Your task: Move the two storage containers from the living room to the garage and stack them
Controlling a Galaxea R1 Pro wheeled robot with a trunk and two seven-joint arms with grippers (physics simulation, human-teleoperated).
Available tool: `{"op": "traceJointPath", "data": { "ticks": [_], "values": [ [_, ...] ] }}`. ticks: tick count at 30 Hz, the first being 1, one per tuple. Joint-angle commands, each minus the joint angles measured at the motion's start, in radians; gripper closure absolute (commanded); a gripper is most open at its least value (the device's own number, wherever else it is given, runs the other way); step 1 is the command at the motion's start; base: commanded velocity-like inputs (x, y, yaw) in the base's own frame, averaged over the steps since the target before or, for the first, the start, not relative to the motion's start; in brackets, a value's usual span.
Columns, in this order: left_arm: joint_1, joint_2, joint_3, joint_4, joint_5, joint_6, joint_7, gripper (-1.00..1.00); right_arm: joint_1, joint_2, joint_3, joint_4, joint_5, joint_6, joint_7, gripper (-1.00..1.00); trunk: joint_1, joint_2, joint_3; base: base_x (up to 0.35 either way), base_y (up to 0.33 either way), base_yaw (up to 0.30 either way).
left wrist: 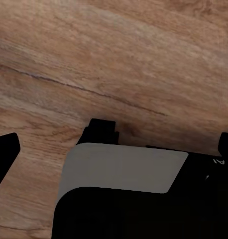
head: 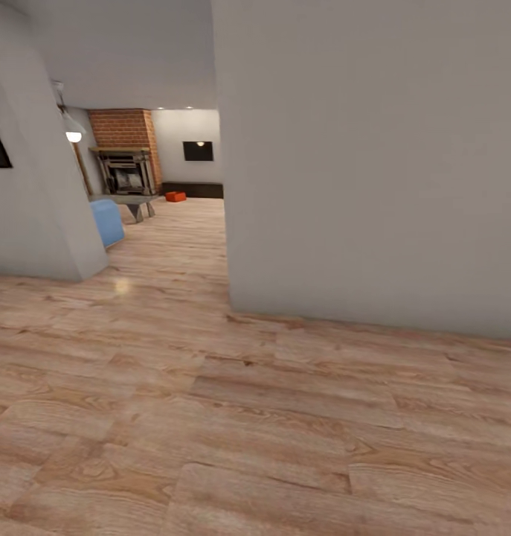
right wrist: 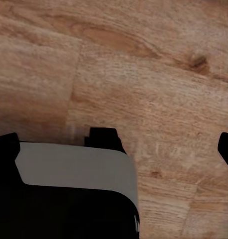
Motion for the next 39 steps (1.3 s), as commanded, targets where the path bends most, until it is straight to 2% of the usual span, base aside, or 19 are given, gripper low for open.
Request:
{"op": "traceJointPath", "data": {
  "ticks": [1, 31, 39],
  "values": [
    [-0.001, 0.000, -0.001, 0.000, 0.008, 0.003, 0.003, -1.00, -0.001, 0.000, 0.009, 0.003, -0.010, -0.006, -0.001, -1.00, 0.001, 0.000, -0.001, 0.322, 0.000, 0.284],
    [-0.001, -0.001, -0.001, 0.000, 0.008, 0.003, 0.003, -1.00, -0.001, -0.004, 0.009, 0.003, -0.009, -0.007, -0.001, -1.00, 0.001, 0.000, -0.001, 0.321, 0.000, 0.021],
    [-0.001, -0.001, -0.001, 0.000, 0.008, 0.003, 0.003, -1.00, -0.001, -0.006, 0.009, 0.003, -0.008, -0.006, -0.001, -1.00, 0.001, 0.000, -0.001, 0.321, 0.000, 0.232]
  ]
}}
